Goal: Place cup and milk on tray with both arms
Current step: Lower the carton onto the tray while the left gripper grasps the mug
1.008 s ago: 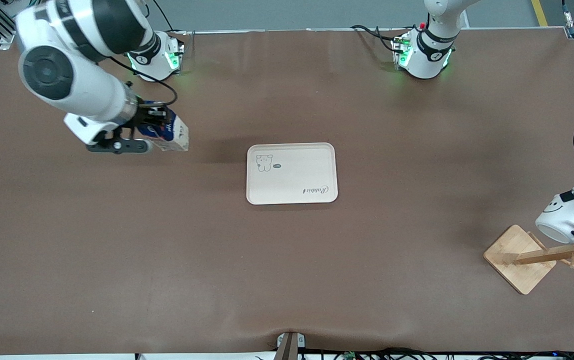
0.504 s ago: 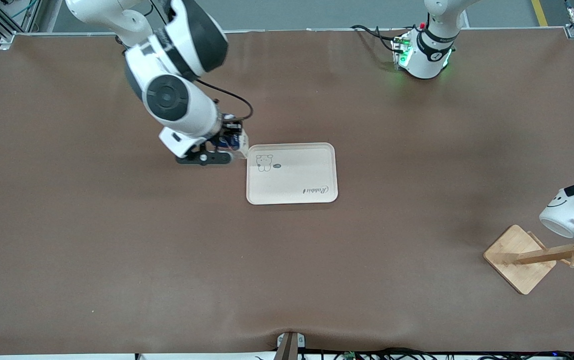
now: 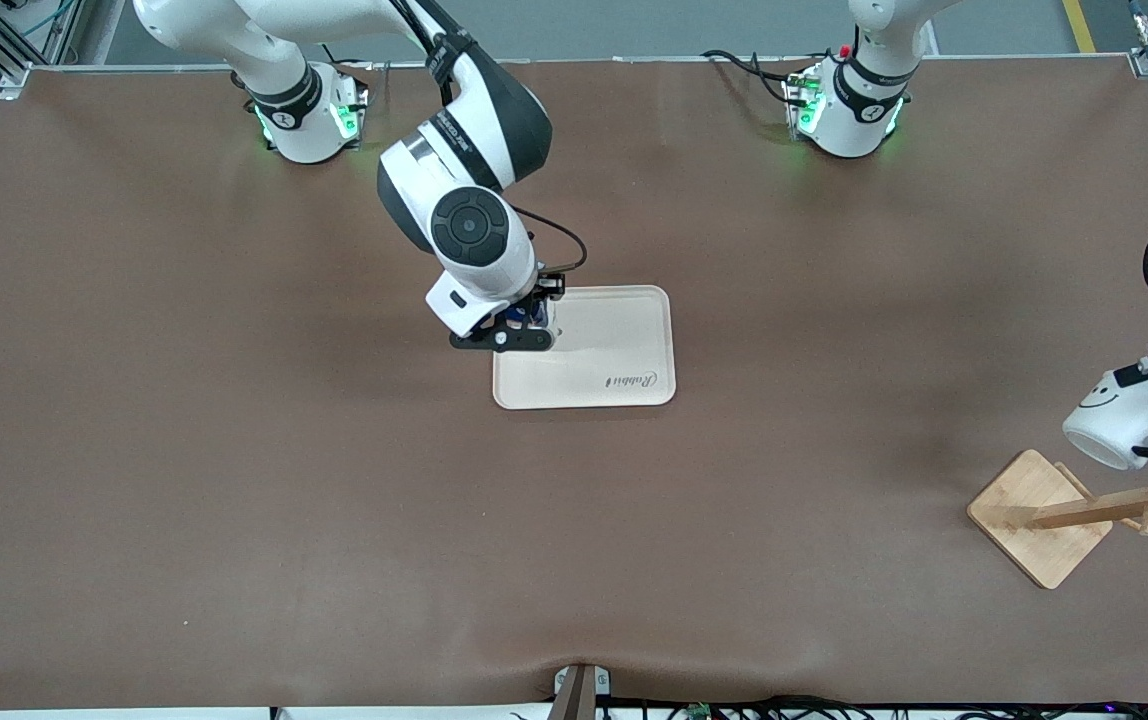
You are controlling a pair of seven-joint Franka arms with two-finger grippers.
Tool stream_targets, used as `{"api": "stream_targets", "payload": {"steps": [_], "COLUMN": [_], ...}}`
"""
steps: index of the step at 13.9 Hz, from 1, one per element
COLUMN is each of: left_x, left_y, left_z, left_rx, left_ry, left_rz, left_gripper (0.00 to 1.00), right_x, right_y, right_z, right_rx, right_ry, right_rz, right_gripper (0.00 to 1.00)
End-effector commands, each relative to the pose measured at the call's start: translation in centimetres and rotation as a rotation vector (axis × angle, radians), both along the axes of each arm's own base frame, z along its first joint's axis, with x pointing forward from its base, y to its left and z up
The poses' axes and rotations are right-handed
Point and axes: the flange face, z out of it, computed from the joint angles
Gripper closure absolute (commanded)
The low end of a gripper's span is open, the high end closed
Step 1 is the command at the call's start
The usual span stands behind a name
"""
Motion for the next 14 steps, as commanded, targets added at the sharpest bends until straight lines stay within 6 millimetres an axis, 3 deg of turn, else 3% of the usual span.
{"api": "stream_targets", "payload": {"steps": [1,5,9,10,12,14], "left_x": [-0.9,-1.3,0.2,0.7,1.5,2.2], "left_y": [-1.8,-3.1,-8.3,-9.2,-12.0,-14.6], "left_z": [1.6,2.1,3.9,4.3,5.2,5.8], "left_rx": [0.028,0.023,0.078,0.111,0.156,0.182], "left_ry": [0.030,0.056,0.101,0.098,0.098,0.106], "left_rz": [0.005,0.025,0.054,0.058,0.049,0.044], "left_gripper": [1.00,1.00,1.00,1.00,1.00,1.00], "right_x": [0.5,-0.3,-0.7,-0.5,-0.4,-0.4], "right_y": [0.0,1.8,2.5,2.5,2.5,2.3], "right_z": [0.1,-2.6,-3.7,-3.9,-4.2,-4.0], "right_rx": [-0.035,-0.025,-0.035,-0.030,-0.047,-0.048], "right_ry": [-0.028,-0.030,-0.031,-0.046,-0.063,-0.057], "right_rz": [0.026,0.106,0.123,0.121,0.130,0.126], "right_gripper": [1.00,1.00,1.00,0.94,0.00,0.00]}}
